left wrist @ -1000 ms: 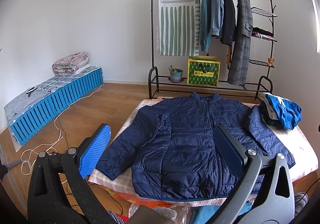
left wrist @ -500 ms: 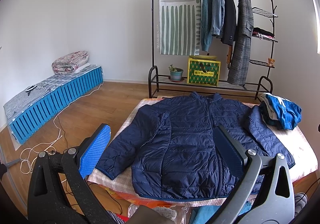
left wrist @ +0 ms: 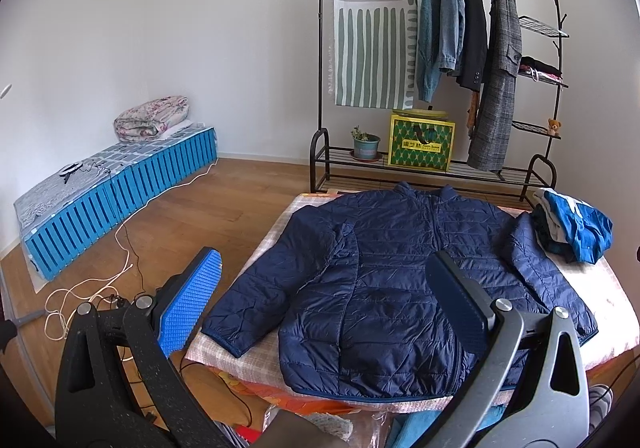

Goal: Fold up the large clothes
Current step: 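Grasp the navy jacket's sleeve cuff with the right gripper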

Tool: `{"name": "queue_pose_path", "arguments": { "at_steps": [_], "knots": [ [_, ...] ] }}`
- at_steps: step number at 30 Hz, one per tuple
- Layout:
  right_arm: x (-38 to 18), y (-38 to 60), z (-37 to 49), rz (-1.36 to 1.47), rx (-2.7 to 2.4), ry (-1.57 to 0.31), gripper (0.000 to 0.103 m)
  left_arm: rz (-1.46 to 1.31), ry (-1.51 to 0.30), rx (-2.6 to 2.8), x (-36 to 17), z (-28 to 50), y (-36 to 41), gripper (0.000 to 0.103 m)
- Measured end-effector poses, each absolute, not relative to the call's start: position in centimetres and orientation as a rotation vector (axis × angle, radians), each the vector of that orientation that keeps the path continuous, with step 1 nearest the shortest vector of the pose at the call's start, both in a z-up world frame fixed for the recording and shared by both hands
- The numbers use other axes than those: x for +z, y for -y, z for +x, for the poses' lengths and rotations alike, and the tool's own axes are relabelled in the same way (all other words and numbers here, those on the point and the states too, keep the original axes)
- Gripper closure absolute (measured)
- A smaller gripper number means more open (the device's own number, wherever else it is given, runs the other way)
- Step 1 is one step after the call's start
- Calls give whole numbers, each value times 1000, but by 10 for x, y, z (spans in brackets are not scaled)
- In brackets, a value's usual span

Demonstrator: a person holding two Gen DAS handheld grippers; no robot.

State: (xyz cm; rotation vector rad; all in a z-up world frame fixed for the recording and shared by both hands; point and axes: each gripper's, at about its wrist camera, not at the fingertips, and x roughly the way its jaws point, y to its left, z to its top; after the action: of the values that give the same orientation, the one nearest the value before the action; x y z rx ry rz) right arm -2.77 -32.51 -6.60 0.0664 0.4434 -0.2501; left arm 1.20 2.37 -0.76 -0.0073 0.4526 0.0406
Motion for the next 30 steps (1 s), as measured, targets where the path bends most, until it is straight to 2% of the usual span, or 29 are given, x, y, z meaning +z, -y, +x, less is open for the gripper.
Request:
{"name": "queue_pose_path", "arguments": {
  "at_steps": [10, 24, 28, 30],
  "knots": [
    [-65, 281, 5, 31, -144, -448, 0, -50, -446, 152, -17, 12, -80, 0],
    [-89, 161, 82, -58, 272, -415, 0, -161, -461, 382, -42, -29, -182, 0],
    [-110, 115, 113, -79, 444, -497, 1, -139, -434, 416, -40, -50, -187, 0],
    [-123, 88, 127, -103, 520, -546, 5, -137, -424, 433, -39, -59, -191, 0]
  ]
}}
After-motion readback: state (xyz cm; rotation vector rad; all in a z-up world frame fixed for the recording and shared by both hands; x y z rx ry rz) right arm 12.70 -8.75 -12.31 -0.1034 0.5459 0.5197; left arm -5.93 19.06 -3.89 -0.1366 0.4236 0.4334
